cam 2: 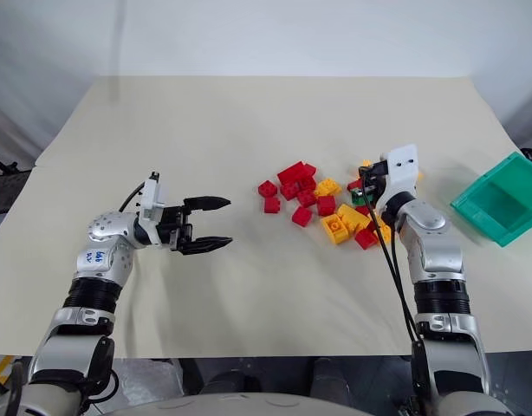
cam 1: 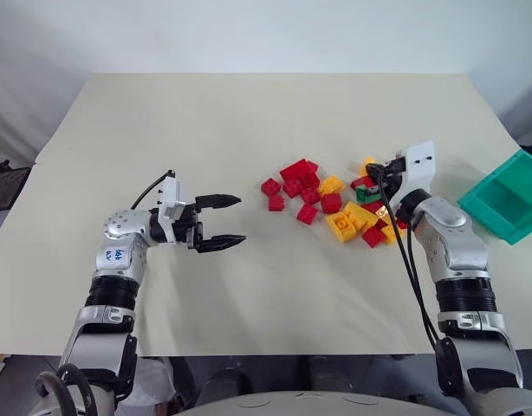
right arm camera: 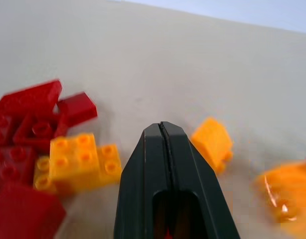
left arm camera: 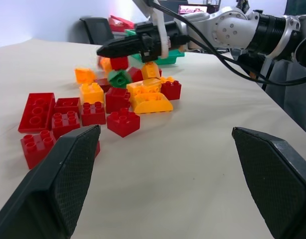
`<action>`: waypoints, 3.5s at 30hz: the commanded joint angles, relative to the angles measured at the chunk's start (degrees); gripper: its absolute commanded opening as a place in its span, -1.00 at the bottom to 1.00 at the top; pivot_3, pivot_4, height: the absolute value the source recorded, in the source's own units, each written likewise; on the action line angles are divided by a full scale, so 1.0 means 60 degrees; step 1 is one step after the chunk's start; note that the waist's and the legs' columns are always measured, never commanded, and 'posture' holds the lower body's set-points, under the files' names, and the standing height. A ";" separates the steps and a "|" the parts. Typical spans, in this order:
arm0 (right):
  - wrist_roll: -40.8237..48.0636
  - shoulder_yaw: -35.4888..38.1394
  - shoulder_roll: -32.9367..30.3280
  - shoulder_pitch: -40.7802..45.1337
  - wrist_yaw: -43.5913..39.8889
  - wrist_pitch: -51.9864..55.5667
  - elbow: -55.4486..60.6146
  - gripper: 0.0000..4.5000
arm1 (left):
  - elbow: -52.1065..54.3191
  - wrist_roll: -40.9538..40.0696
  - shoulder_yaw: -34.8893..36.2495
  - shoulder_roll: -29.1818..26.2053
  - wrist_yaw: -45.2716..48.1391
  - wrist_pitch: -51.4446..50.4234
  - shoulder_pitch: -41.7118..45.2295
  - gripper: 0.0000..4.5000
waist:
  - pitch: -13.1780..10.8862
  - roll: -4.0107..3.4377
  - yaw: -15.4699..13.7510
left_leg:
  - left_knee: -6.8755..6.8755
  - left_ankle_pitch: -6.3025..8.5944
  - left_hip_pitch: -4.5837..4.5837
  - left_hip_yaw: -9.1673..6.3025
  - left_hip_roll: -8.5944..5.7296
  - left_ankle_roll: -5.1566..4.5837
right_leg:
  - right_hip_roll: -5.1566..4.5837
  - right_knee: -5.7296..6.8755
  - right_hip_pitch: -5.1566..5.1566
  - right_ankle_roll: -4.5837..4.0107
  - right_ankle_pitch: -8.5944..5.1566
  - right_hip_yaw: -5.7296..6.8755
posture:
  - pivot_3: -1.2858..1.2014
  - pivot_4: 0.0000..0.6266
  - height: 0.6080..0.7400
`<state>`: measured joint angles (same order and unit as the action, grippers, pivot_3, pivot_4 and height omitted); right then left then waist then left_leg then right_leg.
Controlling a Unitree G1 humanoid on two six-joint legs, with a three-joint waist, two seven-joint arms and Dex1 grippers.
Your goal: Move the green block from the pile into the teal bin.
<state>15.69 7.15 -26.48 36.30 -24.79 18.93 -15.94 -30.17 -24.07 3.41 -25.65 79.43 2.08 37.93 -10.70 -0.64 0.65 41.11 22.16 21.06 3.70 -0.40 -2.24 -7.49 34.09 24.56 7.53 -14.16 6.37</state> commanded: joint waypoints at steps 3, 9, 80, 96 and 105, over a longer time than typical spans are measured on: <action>0.0127 0.0335 -0.0504 -0.0315 -0.0317 0.0381 0.1213 -0.99 | 0.0191 0.0004 0.0054 0.0040 -0.0079 0.0136 0.0002 1.00 | 0.0000 0.0000 0.0036 | 0.0000 0.0000 0.0000 -0.0001 0.0002 0.0000 | 0.0001 0.0000 0.0000 0.0000 0.0000 0.0000 | 0.03 -0.52 1.00; 0.0348 0.0803 -0.1337 -0.1270 -0.0723 0.0764 0.2715 -0.99 | 0.0275 -0.0021 0.0043 0.0046 -0.0057 0.0153 -0.0114 1.00 | 0.0000 0.0000 -0.0074 | 0.0004 0.0000 0.0006 -0.0002 -0.0002 -0.0001 | -0.0002 -0.0004 0.0000 0.0003 0.0001 0.0001 | 0.03 -0.52 1.00; -0.4118 -0.5331 -0.0703 0.8095 -0.5091 0.4409 -0.8550 0.45 | 0.0586 -0.0070 0.0209 0.0510 -0.0758 0.0821 -0.0654 1.00 | -0.0007 -0.0018 0.0231 | 0.0023 -0.0005 0.0039 -0.0023 0.0001 -0.0038 | -0.0017 -0.0042 0.0028 0.0015 0.0083 0.0015 | 0.03 -0.52 1.00; -0.2804 -0.1711 -0.4228 0.3766 -0.5486 0.7100 -0.0048 -0.06 | 0.0911 0.0218 -0.0384 0.0924 -0.0988 0.0346 -0.0148 1.00 | -0.0012 -0.0027 -0.0018 | 0.0030 -0.0004 0.0050 -0.0022 -0.0006 -0.0037 | -0.0026 -0.0044 0.0030 0.0016 0.0083 0.0019 | 0.03 -0.52 1.00; -0.2742 0.2414 -0.5609 -0.0957 -0.3677 0.6545 0.3378 -0.06 | 0.0559 0.1199 -0.1354 0.1913 -0.2201 -0.0176 0.1355 1.00 | -0.0012 -0.0026 -0.0308 | 0.0057 -0.0003 0.0035 0.0030 -0.0008 -0.0033 | -0.0021 -0.0036 0.0007 0.0021 0.0086 0.0016 | 0.03 -0.52 1.00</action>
<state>0.53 17.39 -58.39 31.38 -49.20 60.26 2.47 -26.90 -17.97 -3.88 -14.67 67.94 1.45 43.93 -10.77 -0.80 -1.20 41.51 22.14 21.25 3.97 -0.44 -2.43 -7.59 33.87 24.56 7.66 -13.64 6.47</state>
